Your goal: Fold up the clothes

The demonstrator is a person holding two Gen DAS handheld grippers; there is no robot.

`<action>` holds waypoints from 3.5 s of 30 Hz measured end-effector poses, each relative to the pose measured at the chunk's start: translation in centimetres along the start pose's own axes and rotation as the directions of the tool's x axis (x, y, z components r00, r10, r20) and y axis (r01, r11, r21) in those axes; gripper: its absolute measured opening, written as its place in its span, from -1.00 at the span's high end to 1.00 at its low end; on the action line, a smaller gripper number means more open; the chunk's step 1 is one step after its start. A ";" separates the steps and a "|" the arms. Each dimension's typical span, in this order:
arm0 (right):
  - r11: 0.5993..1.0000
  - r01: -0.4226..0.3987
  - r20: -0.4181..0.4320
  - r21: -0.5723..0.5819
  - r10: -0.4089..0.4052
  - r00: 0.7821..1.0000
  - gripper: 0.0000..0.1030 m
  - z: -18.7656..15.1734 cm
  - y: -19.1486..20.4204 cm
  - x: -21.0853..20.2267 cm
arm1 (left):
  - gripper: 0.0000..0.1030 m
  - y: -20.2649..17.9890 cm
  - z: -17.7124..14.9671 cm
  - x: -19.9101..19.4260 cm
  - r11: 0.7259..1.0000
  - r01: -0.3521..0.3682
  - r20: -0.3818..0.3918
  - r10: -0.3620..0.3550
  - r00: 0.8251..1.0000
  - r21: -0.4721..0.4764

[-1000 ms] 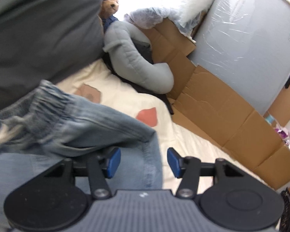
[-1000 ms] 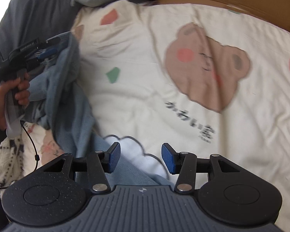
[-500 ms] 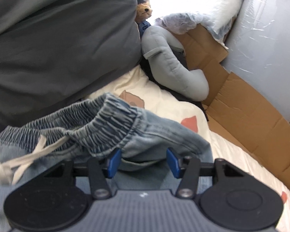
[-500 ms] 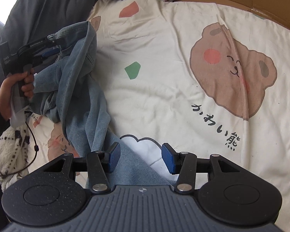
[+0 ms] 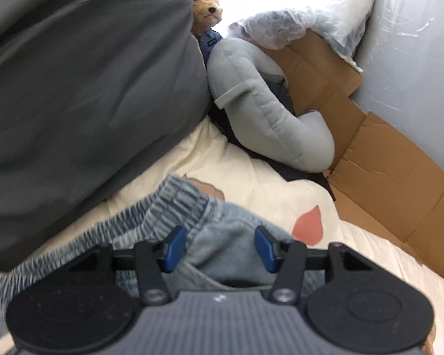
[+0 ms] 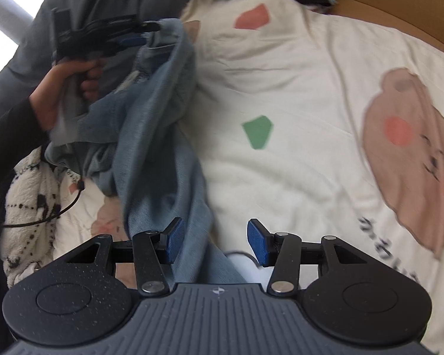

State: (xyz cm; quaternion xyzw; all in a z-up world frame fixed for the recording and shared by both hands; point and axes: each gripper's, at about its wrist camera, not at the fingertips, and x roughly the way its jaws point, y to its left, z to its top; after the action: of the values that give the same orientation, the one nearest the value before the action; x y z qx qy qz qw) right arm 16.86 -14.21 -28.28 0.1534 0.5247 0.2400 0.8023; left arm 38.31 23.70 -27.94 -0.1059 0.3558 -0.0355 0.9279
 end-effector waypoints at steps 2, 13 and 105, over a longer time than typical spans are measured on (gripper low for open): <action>1.000 -0.019 -0.003 -0.011 0.019 1.000 -0.05 0.5 0.8 0.7 | -0.06 0.1 0.3 0.7 1.000 0.001 -0.013 -0.001 1.000 0.004; 0.988 -0.123 -0.048 -0.091 0.119 0.992 -0.18 2.6 6.5 4.4 | -0.13 1.9 0.3 -2.3 0.999 -0.015 -0.043 0.016 0.999 0.030; 0.924 0.239 0.146 -0.299 -0.203 0.968 0.17 12.4 5.9 1.5 | -0.03 13.7 -22.9 -13.4 0.924 -0.220 -0.178 0.171 0.969 -0.313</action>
State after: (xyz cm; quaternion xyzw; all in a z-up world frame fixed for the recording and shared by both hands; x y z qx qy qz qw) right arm 27.36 -8.35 -21.55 -0.0231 0.4475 0.2194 0.8666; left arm 12.94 35.03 -38.85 -0.2207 0.4331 0.1098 0.8670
